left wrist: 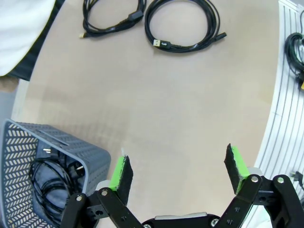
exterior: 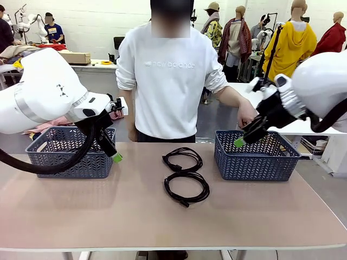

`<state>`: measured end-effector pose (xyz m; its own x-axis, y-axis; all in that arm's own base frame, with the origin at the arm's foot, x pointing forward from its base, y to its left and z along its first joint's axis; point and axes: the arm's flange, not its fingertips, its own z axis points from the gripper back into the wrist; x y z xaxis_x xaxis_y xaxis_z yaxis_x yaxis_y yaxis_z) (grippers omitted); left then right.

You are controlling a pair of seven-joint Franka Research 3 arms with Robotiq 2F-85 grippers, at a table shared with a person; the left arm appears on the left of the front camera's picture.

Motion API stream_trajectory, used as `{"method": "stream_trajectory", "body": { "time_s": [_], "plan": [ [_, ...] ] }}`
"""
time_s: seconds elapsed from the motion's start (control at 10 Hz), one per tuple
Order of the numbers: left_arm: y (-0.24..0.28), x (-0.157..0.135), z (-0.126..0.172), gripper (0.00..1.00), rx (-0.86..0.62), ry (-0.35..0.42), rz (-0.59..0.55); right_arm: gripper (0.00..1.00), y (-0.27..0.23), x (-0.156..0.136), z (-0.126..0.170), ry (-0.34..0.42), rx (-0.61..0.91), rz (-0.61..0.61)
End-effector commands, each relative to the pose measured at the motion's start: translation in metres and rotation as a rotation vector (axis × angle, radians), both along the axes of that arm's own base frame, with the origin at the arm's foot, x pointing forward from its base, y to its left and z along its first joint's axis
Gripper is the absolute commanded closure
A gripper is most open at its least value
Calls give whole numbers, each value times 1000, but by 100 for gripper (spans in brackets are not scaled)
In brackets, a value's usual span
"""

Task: Organize the cables according to human instructions.
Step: Pick up a bundle of cables and place it in the basket indicated by the human.

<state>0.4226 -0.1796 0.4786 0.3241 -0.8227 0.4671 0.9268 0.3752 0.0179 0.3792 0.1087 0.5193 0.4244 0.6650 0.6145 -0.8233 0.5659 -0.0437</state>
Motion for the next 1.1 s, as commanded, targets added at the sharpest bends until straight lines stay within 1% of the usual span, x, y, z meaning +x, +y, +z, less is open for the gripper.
{"method": "stream_trajectory", "body": {
  "time_s": [0.0,0.2,0.5,0.6,0.7,0.8,1.0],
  "plan": [
    [2,2,1,0,-2,0,4,0,32,0,-3,108,-68,-13],
    [2,2,1,0,-2,0,4,0,64,-2,-20,111,-103,-1],
    [2,2,1,0,-2,0,4,0,105,4,-47,170,-127,22],
    [2,2,1,0,-2,0,4,0,111,6,-50,187,-112,23],
    [2,2,1,0,-2,0,4,0,109,10,-50,197,-58,31],
    [2,2,1,0,-2,0,4,0,102,-3,-55,181,-116,54],
    [2,2,1,0,-2,0,4,0,102,-3,-55,181,-116,54]
  ]
}}
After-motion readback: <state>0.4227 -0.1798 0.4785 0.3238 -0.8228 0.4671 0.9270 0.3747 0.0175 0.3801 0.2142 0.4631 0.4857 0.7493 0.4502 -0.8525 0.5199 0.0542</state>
